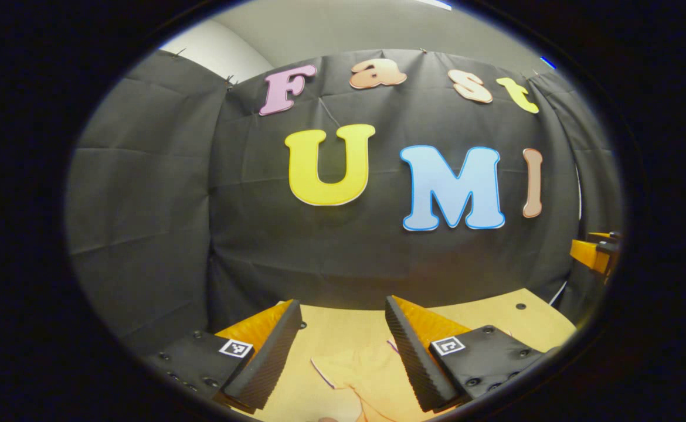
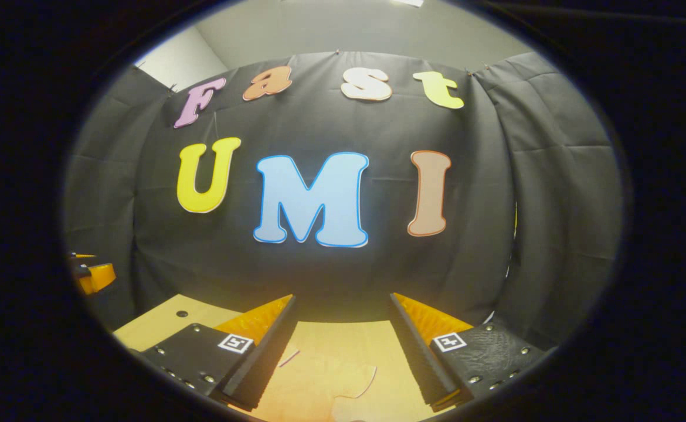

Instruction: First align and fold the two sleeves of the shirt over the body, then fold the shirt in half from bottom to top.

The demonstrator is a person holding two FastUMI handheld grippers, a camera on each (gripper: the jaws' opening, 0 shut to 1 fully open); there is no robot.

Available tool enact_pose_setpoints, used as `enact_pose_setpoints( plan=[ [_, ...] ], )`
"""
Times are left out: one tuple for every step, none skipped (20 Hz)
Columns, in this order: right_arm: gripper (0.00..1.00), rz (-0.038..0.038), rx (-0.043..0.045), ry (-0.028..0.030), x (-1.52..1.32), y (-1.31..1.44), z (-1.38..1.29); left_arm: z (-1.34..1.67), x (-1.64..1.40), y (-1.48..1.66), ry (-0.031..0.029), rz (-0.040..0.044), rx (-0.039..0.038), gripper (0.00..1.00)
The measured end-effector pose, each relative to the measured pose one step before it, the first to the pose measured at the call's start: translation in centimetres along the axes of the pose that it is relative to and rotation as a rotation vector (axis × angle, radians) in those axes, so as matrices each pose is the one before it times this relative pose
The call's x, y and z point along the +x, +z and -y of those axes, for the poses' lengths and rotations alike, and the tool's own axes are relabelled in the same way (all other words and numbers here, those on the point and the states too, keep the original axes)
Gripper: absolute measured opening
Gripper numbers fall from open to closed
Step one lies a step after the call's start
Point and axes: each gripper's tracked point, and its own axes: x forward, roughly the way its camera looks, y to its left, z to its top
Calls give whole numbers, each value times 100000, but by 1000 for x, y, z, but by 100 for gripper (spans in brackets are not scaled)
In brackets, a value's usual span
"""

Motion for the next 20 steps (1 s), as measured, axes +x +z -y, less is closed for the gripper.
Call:
enact_pose_setpoints(
  plan=[
    [96, 2, 42, 27, 7, -59, 16, 76, -94, 99, 87, 95, 222, 94],
    [96, -245, 85, 43, 56, -29, 106, 91, -29, 101, -24, 16, 202, 94],
    [96, -246, 25, 41, 40, -186, 21, 5, 48, -21, 64, -43, 301, 94],
    [96, -548, 15, -52, 46, -230, 120, 113, -33, 77, 54, 80, 126, 94],
    [96, -661, -26, 84, 125, -400, 123, 34, 10, 26, 54, -16, 111, 94],
    [96, -981, 2, 65, 248, -347, 79, -57, 40, 22, 294, -89, 142, 94],
    [96, -1433, 226, 289, 320, -600, 64, 21, -114, -99, 119, -32, 18, 94],
    [96, -2041, 508, 330, 416, -699, 100, -2, -19, -62, -76, -153, 38, 95],
    [96, -2408, 745, 278, 551, -1085, 158, 24, -11, 17, 105, -146, 68, 95],
    [96, -2139, 783, 203, 677, -896, 173, -107, 14, -5, 239, -104, 59, 94],
    [96, -1911, 490, -67, 590, -918, 170, -127, -33, -28, 239, -41, 75, 94],
    [96, -2056, 108, -254, 801, -903, 268, -112, -33, 58, 128, -192, 141, 94],
    [96, -2767, -194, -346, 938, -1148, 260, -133, -83, -54, 247, -113, 203, 94],
    [96, -2518, -1, -271, 872, -1042, 260, -123, -53, -42, 299, -111, 249, 94],
    [96, -2780, 630, -20, 948, -1280, 194, -147, -42, -2, 439, -67, 337, 94],
    [96, -3267, 860, 79, 1033, -1203, 207, -214, -5, 16, 603, -90, 331, 94],
    [96, -3404, 898, 73, 1181, -1259, 178, -219, -34, -2, 640, -142, 272, 94],
    [96, -3812, 550, -275, 1208, -1398, 186, -226, -99, -56, 713, -344, 121, 94],
    [96, -3543, 45, -219, 1218, -1445, 173, -224, -149, -170, 890, -454, 1, 94],
    [96, -3778, -128, -378, 1163, -1426, 124, -261, -35, -53, 927, -364, -192, 94]
  ],
)
